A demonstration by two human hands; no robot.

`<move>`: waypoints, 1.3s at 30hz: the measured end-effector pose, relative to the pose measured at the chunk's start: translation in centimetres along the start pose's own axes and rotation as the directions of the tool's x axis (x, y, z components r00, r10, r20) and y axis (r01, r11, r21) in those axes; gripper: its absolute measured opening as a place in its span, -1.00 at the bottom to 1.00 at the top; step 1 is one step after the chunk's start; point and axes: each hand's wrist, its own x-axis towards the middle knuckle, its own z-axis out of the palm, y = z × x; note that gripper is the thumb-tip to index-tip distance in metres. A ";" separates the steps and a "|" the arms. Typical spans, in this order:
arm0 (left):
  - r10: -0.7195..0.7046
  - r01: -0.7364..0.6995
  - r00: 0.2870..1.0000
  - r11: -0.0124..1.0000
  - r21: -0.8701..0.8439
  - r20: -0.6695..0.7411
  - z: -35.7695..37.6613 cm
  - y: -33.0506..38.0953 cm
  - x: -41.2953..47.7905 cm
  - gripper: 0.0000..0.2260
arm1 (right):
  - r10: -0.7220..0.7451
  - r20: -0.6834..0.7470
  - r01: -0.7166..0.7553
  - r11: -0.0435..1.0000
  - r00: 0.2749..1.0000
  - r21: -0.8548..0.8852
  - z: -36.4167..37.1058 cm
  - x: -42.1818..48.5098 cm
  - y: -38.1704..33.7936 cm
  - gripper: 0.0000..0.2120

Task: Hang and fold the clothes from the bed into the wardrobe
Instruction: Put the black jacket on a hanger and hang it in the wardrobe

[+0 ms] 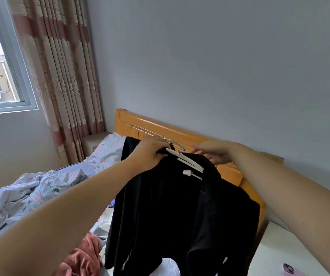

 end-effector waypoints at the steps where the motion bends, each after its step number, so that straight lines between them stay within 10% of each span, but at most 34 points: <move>1: 0.016 -0.016 1.000 1.000 -0.013 0.013 0.1 0.2 0.1 -0.82 | -0.038 0.072 0.039 0.999 0.997 -0.003 0.7 0.4 0.1 -0.54; 5: 0.047 -0.044 0.996 0.998 -0.037 0.070 0.4 0.8 0.4 -0.84 | -0.045 0.281 0.081 0.990 0.959 -0.118 2.3 0.8 0.3 -0.66; 17: -0.143 0.158 0.939 0.987 -0.021 0.313 0.8 0.2 0.6 -0.79 | -0.083 -0.018 0.084 0.996 0.996 0.032 -1.3 -0.9 -2.6 -0.61; 22: -0.150 0.184 0.918 0.981 -0.060 0.368 0.6 -0.9 0.6 -0.78 | -0.018 0.148 0.060 0.957 0.989 -0.282 -3.8 -4.2 -5.0 -0.81; 25: -0.171 0.211 0.886 0.976 -0.046 0.432 0.8 -0.4 1.0 -0.78 | -0.129 -0.137 0.037 0.848 0.982 -0.529 -4.5 -4.1 -6.0 -0.93; 28: -0.197 0.268 0.858 0.959 -0.087 0.474 1.1 0.1 1.4 -0.80 | -0.428 -0.618 -0.062 0.789 0.659 -0.612 -5.0 -2.2 -5.4 -0.84; 32: -0.246 0.331 0.874 0.933 -0.142 0.419 1.2 -0.4 1.1 -0.85 | -0.274 -0.444 -0.221 0.581 0.853 -0.784 -3.7 -1.5 -2.0 -0.54; 35: -0.277 0.354 0.898 0.916 -0.188 0.341 1.2 -1.0 1.0 -0.95 | -0.302 -0.287 0.046 0.757 0.909 -0.652 -2.5 -2.2 -0.7 -0.88; 39: -0.288 0.359 0.912 0.904 -0.230 0.291 0.8 -1.0 1.5 -0.96 | 0.019 0.042 0.005 0.865 0.999 -0.503 0.1 -3.2 -1.3 -0.58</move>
